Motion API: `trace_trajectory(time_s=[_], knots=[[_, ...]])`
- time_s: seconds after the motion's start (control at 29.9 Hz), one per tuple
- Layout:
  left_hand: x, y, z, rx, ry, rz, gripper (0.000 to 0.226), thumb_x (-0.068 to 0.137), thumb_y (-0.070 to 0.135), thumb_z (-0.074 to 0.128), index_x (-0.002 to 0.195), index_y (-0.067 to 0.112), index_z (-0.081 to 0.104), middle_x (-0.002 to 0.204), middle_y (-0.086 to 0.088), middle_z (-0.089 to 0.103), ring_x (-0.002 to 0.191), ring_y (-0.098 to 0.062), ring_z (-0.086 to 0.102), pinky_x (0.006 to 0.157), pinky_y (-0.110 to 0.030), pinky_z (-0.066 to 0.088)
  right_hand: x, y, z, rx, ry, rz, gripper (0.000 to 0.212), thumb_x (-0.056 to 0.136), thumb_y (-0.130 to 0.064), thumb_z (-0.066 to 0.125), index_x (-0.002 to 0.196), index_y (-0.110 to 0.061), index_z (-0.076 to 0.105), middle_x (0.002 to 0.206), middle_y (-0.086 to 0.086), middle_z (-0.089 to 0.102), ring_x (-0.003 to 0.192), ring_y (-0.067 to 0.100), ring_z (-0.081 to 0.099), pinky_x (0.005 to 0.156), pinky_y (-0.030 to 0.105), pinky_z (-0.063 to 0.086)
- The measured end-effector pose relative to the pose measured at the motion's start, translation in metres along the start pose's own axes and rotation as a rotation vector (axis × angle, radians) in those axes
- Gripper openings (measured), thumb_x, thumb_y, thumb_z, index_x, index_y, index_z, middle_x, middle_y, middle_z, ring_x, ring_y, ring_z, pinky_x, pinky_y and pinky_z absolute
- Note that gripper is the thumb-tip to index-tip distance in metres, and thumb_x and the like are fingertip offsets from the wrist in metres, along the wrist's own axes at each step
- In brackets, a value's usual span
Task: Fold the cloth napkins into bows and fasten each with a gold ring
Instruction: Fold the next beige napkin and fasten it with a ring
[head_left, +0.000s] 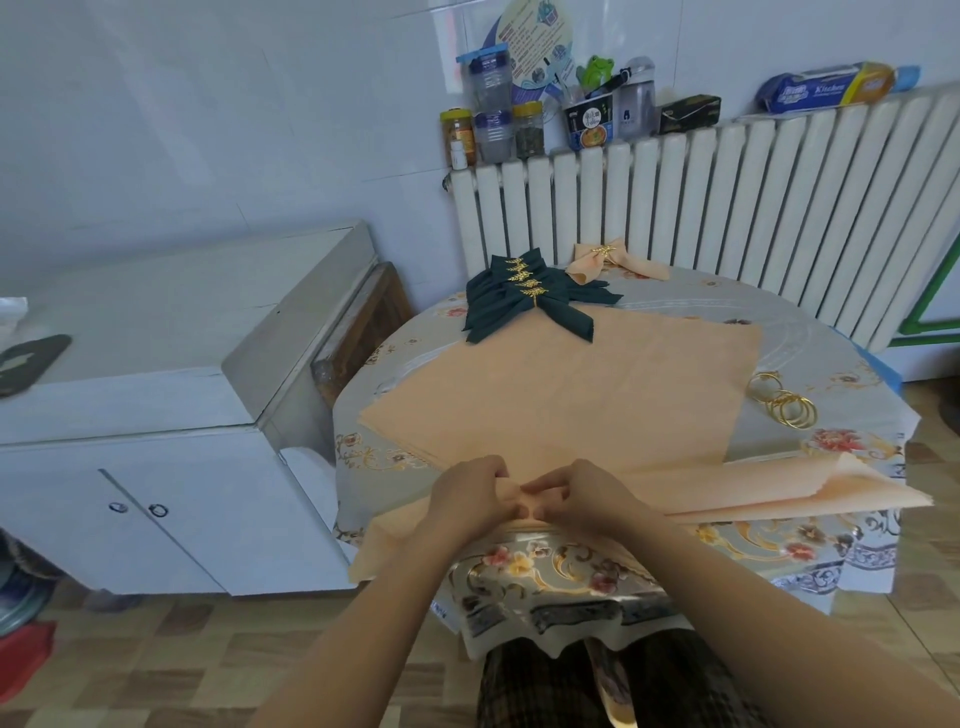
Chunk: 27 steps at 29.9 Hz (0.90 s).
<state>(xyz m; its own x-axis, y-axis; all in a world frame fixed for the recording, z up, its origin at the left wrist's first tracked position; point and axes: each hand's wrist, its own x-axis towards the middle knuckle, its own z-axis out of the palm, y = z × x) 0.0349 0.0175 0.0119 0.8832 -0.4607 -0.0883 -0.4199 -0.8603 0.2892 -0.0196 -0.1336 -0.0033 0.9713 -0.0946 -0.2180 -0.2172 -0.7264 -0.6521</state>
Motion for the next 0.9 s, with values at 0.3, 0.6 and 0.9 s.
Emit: trace_trajectory(time_s=[0.3,0.6,0.9], knots=[[-0.032,0.005,0.001,-0.440,-0.068,0.120,0.018,0.080,0.031,0.068,0.071,0.016,0.072,0.081,0.008,0.066,0.075,-0.003,0.059,0.064,-0.022,0.044,-0.004,0.008,-0.009,0.040,-0.079,-0.081,0.029,0.091,-0.019,0.053,0.118,-0.023,0.066,0.118,-0.003,0.065,0.096,0.005,0.055,0.079,0.016,0.037],[-0.044,0.009,-0.007,-0.477,-0.314,0.137,0.029,0.086,0.039,0.059,0.092,0.016,0.076,0.130,0.015,0.051,0.112,-0.004,0.048,0.096,-0.033,0.037,-0.021,0.011,-0.007,0.075,0.020,-0.141,0.021,0.087,-0.025,0.063,0.086,-0.008,0.075,0.087,0.011,0.063,0.070,0.009,0.050,0.054,0.010,0.035],[-0.038,0.010,-0.009,-0.541,-0.243,0.087,0.026,0.094,0.024,0.047,0.092,0.018,0.072,0.107,-0.004,0.064,0.086,-0.013,0.060,0.082,-0.035,0.049,-0.024,0.006,0.000,0.060,0.054,-0.081,0.015,0.077,-0.020,0.070,0.065,-0.013,0.064,0.079,-0.001,0.053,0.064,0.008,0.048,0.056,0.018,0.038]])
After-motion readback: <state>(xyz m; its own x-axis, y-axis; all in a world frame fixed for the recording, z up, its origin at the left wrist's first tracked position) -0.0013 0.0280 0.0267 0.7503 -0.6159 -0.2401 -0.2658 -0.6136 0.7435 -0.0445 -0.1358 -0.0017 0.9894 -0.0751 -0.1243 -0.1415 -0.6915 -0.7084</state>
